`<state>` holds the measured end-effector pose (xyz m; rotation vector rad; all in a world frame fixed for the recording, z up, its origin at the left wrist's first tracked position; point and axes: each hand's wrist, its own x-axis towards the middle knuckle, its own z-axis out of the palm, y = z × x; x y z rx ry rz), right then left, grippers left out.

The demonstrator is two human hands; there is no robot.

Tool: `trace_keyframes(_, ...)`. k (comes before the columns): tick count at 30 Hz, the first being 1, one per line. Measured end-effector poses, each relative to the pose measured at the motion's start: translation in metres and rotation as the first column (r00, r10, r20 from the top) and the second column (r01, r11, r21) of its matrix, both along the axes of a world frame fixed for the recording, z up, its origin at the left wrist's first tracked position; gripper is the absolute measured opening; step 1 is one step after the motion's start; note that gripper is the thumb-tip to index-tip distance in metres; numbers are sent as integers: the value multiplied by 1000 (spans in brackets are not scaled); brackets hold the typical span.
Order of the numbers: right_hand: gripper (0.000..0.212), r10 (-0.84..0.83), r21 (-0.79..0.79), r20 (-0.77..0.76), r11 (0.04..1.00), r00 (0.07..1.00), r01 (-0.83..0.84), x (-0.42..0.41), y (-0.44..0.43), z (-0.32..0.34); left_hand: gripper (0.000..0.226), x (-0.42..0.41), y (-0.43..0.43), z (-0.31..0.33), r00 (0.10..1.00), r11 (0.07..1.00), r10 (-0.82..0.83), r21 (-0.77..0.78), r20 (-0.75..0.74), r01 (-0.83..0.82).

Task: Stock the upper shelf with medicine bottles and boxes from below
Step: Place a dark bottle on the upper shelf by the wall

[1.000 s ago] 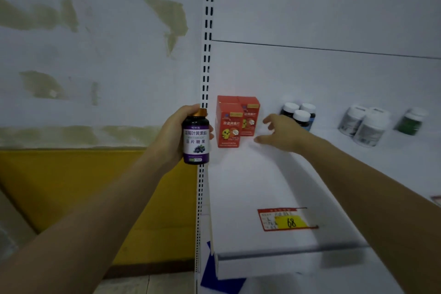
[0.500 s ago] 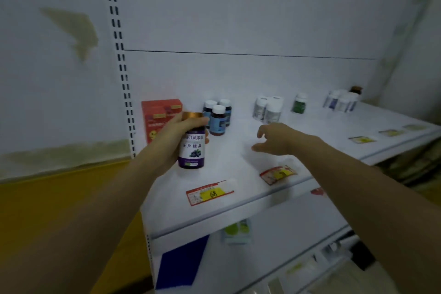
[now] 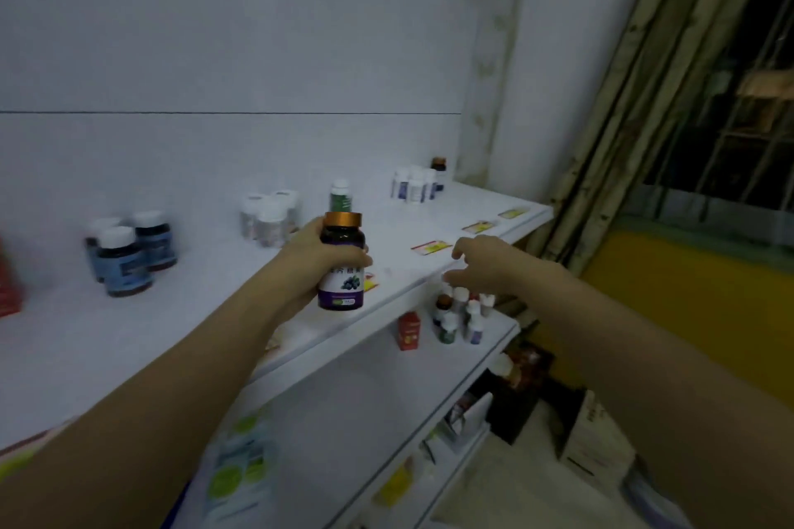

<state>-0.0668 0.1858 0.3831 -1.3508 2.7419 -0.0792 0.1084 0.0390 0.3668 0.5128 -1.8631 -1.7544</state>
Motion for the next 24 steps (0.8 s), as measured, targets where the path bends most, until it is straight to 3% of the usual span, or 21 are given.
trace_keyframes(12,48,-209,-33,5,977,978,209,-216,104,10,37,-254,80,19,981,980,-191,48,-21,192)
trace_keyframes(17,40,-245,-16,8,969,970,245,-288,100,1,53,-333,66,13,986,984,-168,60,-18,168)
trace_keyframes(24,45,-230,-24,7,973,973,230,-391,58,-9,51,-442,17,1,986,985,-157,65,-64,161)
